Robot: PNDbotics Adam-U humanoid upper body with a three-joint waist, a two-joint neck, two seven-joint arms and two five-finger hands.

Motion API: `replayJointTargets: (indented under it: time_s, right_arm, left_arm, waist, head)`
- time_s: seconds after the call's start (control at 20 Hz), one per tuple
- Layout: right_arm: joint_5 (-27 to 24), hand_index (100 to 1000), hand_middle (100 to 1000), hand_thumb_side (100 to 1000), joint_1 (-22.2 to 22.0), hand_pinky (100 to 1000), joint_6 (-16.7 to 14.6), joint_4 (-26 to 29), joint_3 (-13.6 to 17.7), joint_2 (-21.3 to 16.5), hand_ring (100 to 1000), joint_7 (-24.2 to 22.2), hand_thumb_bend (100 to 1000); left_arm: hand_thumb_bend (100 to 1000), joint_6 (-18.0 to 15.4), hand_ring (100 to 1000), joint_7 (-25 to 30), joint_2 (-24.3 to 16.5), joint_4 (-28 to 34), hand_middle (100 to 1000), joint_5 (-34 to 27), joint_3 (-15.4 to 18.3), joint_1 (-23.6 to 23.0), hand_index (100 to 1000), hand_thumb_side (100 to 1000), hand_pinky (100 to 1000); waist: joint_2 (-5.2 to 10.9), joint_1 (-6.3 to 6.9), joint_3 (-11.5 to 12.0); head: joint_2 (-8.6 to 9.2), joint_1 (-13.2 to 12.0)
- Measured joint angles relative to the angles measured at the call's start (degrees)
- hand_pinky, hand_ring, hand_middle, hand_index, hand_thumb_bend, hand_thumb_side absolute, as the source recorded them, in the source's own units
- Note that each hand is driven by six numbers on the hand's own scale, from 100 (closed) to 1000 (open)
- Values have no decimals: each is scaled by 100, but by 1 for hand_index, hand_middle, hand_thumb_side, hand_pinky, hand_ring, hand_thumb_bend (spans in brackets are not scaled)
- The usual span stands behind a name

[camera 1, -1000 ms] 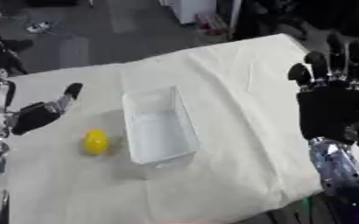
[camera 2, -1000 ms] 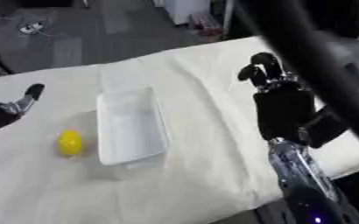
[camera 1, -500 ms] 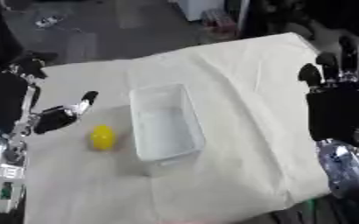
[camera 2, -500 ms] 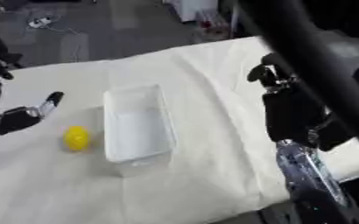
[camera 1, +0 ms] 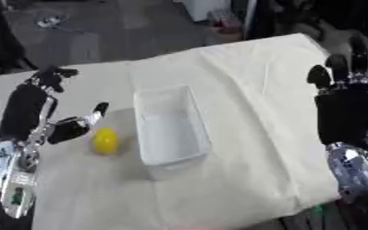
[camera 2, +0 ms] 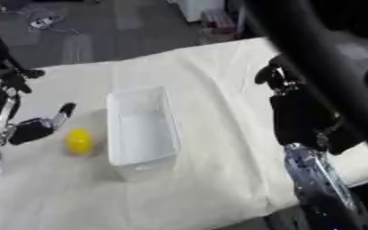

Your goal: Pick up objects on the table and place them in the box.

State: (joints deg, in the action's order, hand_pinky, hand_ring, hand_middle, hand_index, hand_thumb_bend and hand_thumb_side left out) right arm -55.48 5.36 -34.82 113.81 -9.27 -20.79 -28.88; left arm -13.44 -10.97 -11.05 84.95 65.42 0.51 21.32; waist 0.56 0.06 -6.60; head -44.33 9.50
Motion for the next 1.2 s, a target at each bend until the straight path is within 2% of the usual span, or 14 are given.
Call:
replayJointTargets:
  time_s: [0.45,1.2]
  right_arm:
    - [-36,776,773,1000,22,581,16,0,-21,-3,670,-16,250]
    - [-103,767,770,1000,47,570,20,0,-20,-50,655,-20,241]
  left_arm:
    - [383,-285,541,17,-43,-638,656,5,-382,36,793,676,427]
    - [367,-366,544,-173,-46,-1201,656,105,-439,81,786,675,430]
  waist:
    - [-2,3,-33]
    - [-2,9,-33]
  head:
    - [0,-4]
    - [0,-51]
